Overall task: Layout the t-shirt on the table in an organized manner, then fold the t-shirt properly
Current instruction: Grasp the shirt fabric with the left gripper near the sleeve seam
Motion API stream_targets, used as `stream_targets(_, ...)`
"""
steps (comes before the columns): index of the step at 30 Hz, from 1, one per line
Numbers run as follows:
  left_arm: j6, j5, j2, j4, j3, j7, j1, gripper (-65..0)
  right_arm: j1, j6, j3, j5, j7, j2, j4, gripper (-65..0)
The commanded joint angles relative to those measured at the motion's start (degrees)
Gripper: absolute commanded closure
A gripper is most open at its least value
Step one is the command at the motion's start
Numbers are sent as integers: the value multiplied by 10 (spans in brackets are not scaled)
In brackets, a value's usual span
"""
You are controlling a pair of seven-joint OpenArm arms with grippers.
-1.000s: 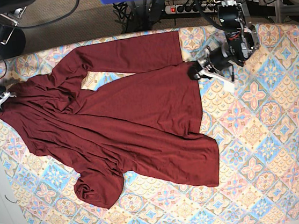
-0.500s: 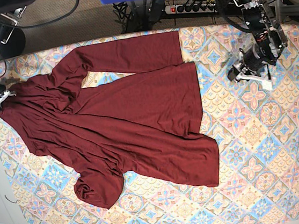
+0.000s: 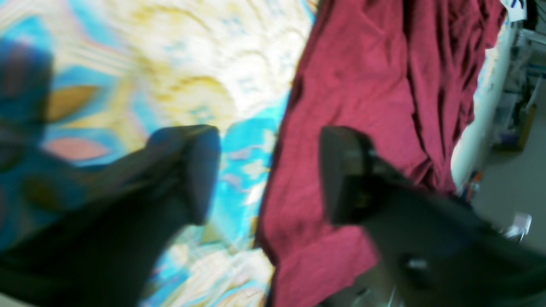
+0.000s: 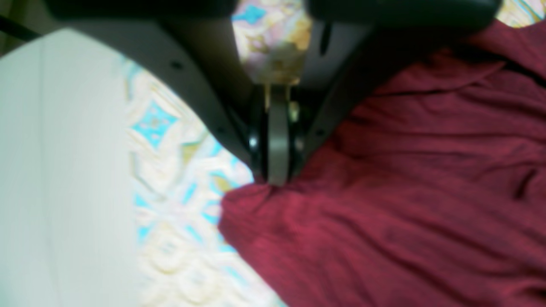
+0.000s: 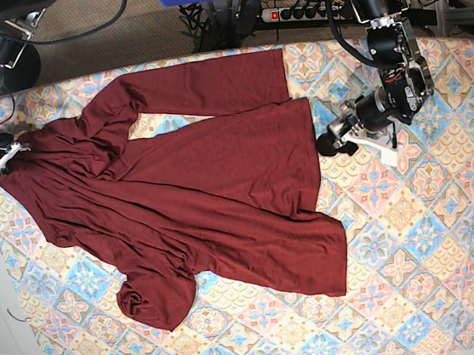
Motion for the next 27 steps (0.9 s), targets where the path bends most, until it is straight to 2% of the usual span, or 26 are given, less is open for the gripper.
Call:
stream_targets(1, -3, -4, -2, 6, 8, 1, -10, -477, 6, -3, 4, 3, 10, 17, 11, 0)
stream_targets(3, -3, -4, -2, -12, 25, 1, -12, -543, 6, -3, 4, 3, 10, 17, 11, 0)
stream_targets(5, -3, -4, -2, -29, 37, -2, -13, -578, 6, -3, 4, 3, 10, 17, 11, 0)
stream_targets(9, -2, 1, 12, -37, 69, -3, -24, -580, 6, -3, 4, 3, 10, 17, 11, 0)
stream_targets(17, -2, 74, 56, -59, 78, 1, -25, -569, 6, -3, 4, 3, 10, 17, 11, 0)
stream_targets(19, -2, 76, 63, -68, 95, 1, -26, -500, 6, -3, 4, 3, 10, 17, 11, 0)
stream_targets(24, -2, 76, 63, -72, 131, -2, -29, -269, 6, -3, 4, 3, 10, 17, 11, 0)
stream_targets(25, -2, 76, 64, -72, 130, -3, -29, -243, 6, -3, 4, 3, 10, 17, 11, 0)
stream_targets(27, -2, 76, 64, -72, 130, -3, -29, -243, 7, -3, 4, 3, 10, 17, 11, 0)
